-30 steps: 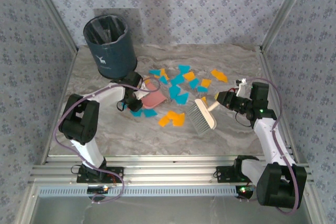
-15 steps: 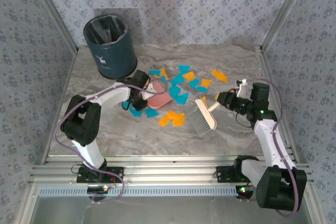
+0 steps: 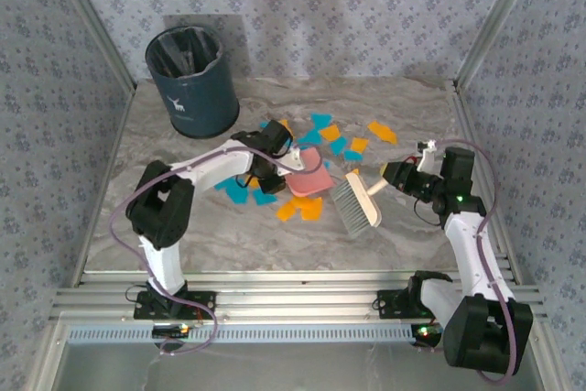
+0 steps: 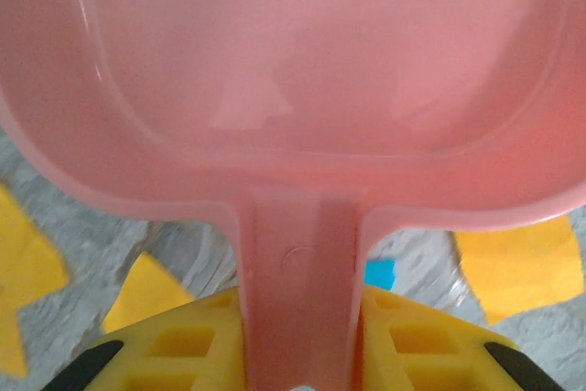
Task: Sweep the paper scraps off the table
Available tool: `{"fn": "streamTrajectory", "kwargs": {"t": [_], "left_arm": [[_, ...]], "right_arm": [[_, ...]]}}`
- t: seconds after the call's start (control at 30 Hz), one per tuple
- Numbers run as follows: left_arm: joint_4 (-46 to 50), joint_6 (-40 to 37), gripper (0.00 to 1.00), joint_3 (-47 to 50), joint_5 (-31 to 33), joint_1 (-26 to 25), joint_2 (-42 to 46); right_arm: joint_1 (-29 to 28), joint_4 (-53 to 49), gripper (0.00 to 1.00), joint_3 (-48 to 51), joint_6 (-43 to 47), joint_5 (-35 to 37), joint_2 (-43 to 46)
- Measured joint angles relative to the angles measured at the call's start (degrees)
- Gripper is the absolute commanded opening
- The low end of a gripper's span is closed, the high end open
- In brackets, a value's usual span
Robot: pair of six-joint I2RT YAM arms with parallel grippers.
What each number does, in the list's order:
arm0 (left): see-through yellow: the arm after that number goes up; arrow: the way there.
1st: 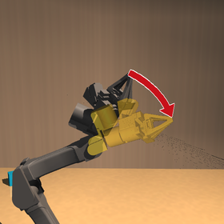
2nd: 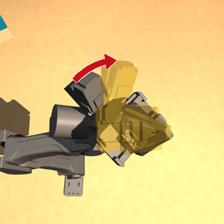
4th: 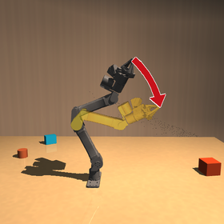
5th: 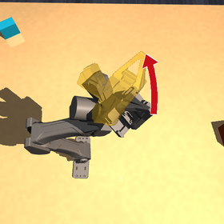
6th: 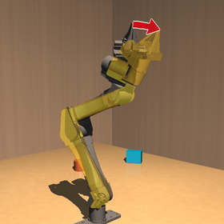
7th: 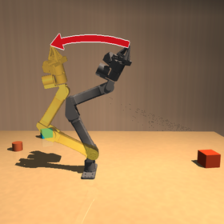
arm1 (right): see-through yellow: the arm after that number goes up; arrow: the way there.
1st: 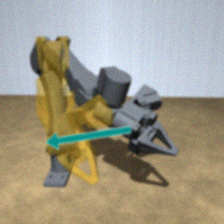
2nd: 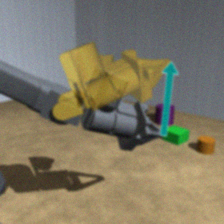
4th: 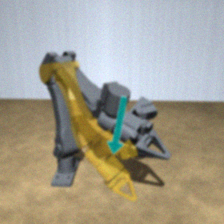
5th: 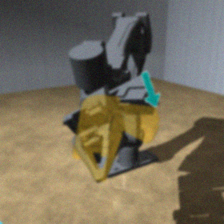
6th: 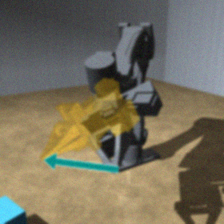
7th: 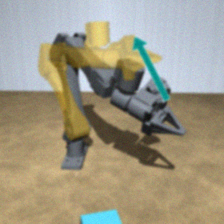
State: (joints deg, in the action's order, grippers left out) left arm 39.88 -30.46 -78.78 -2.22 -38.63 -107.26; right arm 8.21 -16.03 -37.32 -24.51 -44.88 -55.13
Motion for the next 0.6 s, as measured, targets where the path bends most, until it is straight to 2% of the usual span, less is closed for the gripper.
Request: {"fn": "streamTrajectory", "kwargs": {"t": [0.27,0.43,0.6], "left_arm": [[0.83,-0.59,0.34,-1.64,-2.10,-2.01,-4.74],[0.31,-0.52,0.48,-1.64,-2.78,-1.99,-4.74],[-1.88,-0.57,0.48,-0.07,-2.75,-1.99,-4.72]], "right_arm": [[0.81,-0.61,0.00,0.02,0.24,0.09,0.26],[1.29,-1.01,0.00,0.04,0.52,0.09,0.28],[1.31,-1.07,0.00,0.07,0.61,0.09,0.28]]}}
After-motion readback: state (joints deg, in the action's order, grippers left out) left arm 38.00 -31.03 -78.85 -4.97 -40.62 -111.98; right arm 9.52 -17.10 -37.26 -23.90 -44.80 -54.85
